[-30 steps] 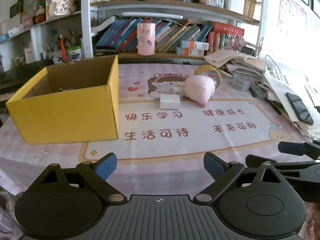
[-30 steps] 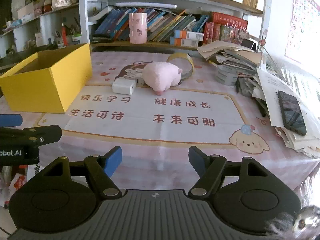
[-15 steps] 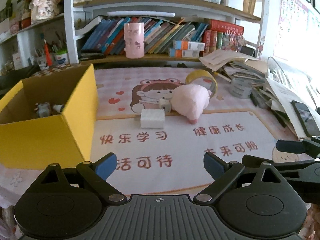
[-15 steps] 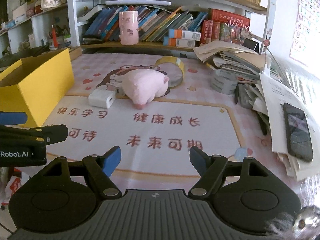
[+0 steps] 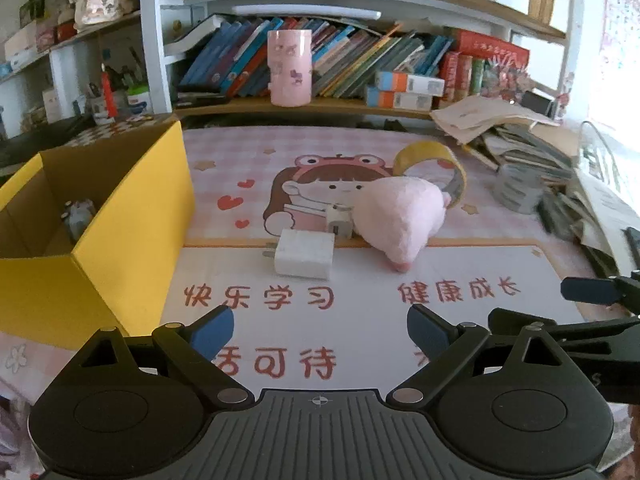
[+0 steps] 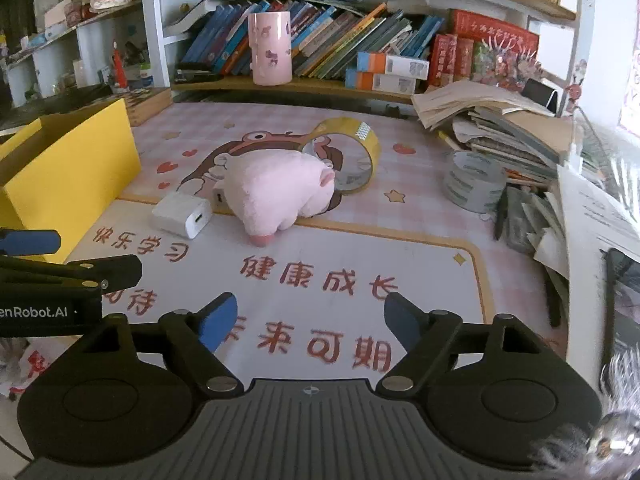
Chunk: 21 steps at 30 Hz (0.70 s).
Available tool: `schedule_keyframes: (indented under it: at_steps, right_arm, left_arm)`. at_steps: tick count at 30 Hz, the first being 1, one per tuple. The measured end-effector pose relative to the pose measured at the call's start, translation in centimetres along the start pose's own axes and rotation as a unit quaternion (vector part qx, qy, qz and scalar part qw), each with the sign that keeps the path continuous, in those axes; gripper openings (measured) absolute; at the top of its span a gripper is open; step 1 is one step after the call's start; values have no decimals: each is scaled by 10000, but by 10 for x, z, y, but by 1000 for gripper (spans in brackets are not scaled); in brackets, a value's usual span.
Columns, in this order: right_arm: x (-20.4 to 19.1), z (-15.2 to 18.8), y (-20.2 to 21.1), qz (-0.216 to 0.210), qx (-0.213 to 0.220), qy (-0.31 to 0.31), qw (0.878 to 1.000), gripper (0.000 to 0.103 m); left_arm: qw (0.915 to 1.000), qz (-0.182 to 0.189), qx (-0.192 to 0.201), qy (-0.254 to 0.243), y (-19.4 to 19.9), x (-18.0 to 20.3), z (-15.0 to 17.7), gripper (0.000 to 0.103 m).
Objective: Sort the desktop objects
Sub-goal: 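Withdraw both tools from the box toward the pink plush pig and charger, then grasp the white charger with the left tool while the right tool grasps the pink plush pig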
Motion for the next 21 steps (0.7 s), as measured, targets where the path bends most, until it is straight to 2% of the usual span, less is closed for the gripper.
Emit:
schedule_keyframes:
  at_steps: [12,15,21]
  right_arm:
    - [2,-39,-64,-454,-258,161,9985,91]
    - [-7,-47,-80,-568,-295,406,9971,98]
    - [-20,-66,-112,-653,-242,1041,9921,101]
  left_arm:
    - [9984,-511,-135,190,-25,-10,-18,96]
    - [9977,-612,-227,203,-31,-13,-19,96]
    - [9963,-746,-395,150,-40,-16,-19,96]
Point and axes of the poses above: each gripper's, at about its wrist camera, not at the fingertips, and y roughly against the way its jaws point, x to its right, z to its underside, the point moved 8 cm from there along -y, roughly the way its jaws point, and after that the axes turned 1 degree about -y, right-handed, at the moved point
